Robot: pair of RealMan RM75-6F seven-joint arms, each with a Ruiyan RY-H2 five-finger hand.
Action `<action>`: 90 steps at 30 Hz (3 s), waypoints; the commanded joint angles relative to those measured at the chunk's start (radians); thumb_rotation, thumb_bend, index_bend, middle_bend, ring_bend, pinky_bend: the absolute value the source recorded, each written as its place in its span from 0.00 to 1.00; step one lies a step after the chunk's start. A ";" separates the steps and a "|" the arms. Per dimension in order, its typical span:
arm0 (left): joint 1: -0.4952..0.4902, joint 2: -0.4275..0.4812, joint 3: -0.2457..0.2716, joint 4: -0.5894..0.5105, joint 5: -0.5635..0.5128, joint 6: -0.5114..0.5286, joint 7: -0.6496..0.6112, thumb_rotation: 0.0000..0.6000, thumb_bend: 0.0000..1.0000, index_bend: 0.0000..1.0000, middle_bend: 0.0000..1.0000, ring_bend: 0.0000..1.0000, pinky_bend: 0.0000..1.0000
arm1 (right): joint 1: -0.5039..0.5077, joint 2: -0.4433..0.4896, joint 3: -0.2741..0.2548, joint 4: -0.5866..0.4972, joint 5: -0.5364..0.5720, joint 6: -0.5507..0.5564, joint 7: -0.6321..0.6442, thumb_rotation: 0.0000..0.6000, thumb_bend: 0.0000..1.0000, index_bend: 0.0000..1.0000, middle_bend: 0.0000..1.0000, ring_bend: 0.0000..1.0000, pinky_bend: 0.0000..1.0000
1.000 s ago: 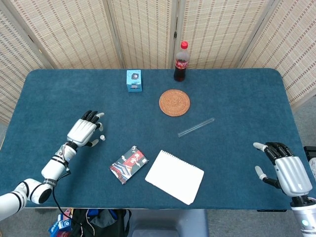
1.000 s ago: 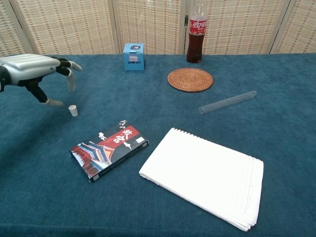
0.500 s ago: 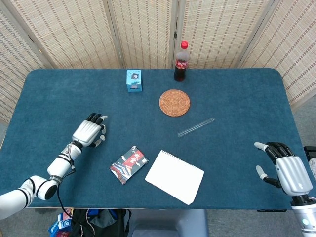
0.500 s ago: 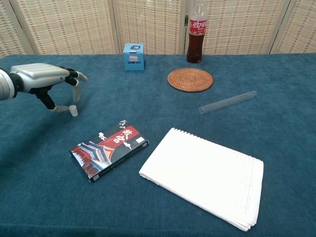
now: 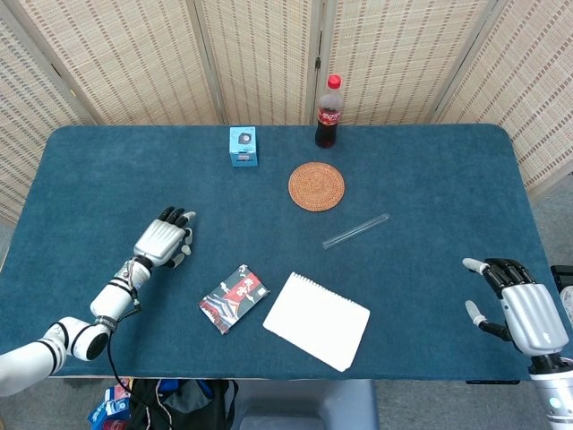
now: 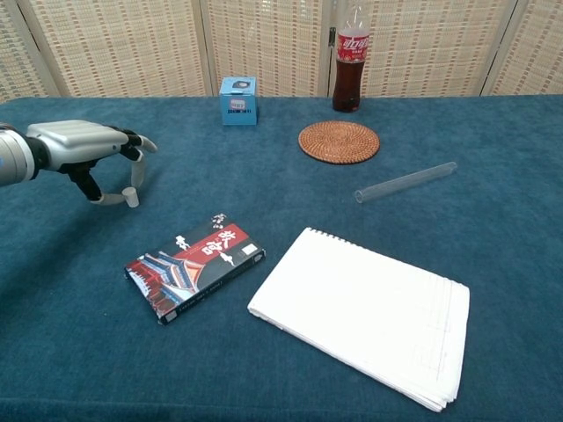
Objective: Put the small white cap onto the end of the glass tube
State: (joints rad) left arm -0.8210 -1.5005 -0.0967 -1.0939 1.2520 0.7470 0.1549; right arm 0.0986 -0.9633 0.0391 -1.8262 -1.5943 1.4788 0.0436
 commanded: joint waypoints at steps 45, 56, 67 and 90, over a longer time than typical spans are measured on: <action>-0.001 -0.026 -0.018 0.015 -0.028 -0.007 0.001 1.00 0.36 0.48 0.00 0.00 0.00 | -0.004 0.003 -0.002 -0.008 0.001 0.002 -0.009 1.00 0.33 0.23 0.33 0.20 0.18; 0.019 0.010 -0.051 -0.021 -0.036 -0.003 -0.133 1.00 0.39 0.52 0.03 0.00 0.00 | 0.012 0.013 0.007 -0.021 0.005 -0.018 -0.022 1.00 0.33 0.23 0.33 0.20 0.18; 0.067 0.126 -0.063 -0.124 0.019 0.064 -0.273 1.00 0.42 0.52 0.05 0.00 0.00 | 0.179 0.026 0.079 -0.045 0.046 -0.223 -0.128 1.00 0.36 0.26 0.38 0.27 0.32; 0.128 0.256 -0.043 -0.290 0.082 0.163 -0.300 1.00 0.42 0.52 0.05 0.00 0.00 | 0.676 -0.303 0.176 0.338 0.447 -0.769 -0.446 1.00 0.33 0.39 0.92 0.94 1.00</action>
State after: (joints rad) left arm -0.6928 -1.2454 -0.1404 -1.3834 1.3338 0.9096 -0.1459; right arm 0.7471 -1.2261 0.2213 -1.5349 -1.1753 0.7370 -0.3696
